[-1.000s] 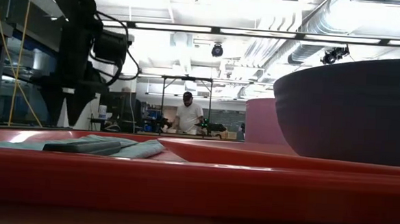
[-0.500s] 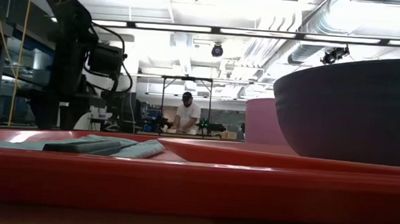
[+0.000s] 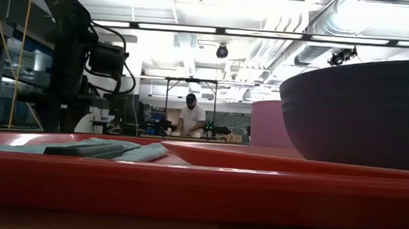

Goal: Set up tray
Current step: Put the blue fork on the blue napkin to the left side of the black knife on the red serving tray

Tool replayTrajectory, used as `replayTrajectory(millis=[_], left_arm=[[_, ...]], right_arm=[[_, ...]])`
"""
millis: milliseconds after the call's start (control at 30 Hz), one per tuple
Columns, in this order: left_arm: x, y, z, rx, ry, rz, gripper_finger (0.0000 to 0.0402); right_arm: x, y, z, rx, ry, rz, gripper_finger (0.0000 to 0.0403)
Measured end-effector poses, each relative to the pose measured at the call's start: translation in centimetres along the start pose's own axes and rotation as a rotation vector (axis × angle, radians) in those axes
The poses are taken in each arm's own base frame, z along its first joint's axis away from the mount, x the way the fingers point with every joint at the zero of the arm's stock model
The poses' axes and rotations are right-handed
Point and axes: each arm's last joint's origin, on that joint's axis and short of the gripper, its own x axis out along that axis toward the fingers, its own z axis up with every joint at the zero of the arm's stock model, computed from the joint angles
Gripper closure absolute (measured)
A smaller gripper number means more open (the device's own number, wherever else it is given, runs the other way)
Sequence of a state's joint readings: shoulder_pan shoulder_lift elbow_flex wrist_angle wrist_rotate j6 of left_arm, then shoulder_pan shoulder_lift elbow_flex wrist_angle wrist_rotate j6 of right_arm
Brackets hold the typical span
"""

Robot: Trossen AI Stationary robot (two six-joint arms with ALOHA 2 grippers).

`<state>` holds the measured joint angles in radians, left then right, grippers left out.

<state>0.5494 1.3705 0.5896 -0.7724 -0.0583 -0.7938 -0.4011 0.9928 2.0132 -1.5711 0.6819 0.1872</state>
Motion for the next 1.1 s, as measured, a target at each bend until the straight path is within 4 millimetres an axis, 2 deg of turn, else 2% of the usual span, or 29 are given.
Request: replayTrajectory(millis=[267, 467, 700, 833, 1100], left_arm=[[0.0, 0.1, 0.0, 0.005, -0.023, 0.034, 0.0294], [0.0, 0.4, 0.0, 0.050, -0.042, 0.080, 0.0364], [0.0, 0.4, -0.1, 0.092, -0.036, 0.063, 0.0366], [-0.7, 0.4, -0.1, 0.110, -0.054, 0.027, 0.0366], [-4.1, 0.5, 0.0, 0.127, -0.165, -0.121, 0.0366]], right_arm=[[0.0, 0.0, 0.0, -0.008, 0.000, 0.005, 0.0403], [0.0, 0.0, 0.0, -0.012, 0.001, 0.005, 0.0403], [0.0, 0.0, 0.0, -0.012, -0.001, -0.001, 0.0403], [0.0, 0.0, 0.0, -0.012, -0.001, -0.003, 0.0403], [0.0, 0.0, 0.0, -0.013, 0.000, 0.001, 0.0403]])
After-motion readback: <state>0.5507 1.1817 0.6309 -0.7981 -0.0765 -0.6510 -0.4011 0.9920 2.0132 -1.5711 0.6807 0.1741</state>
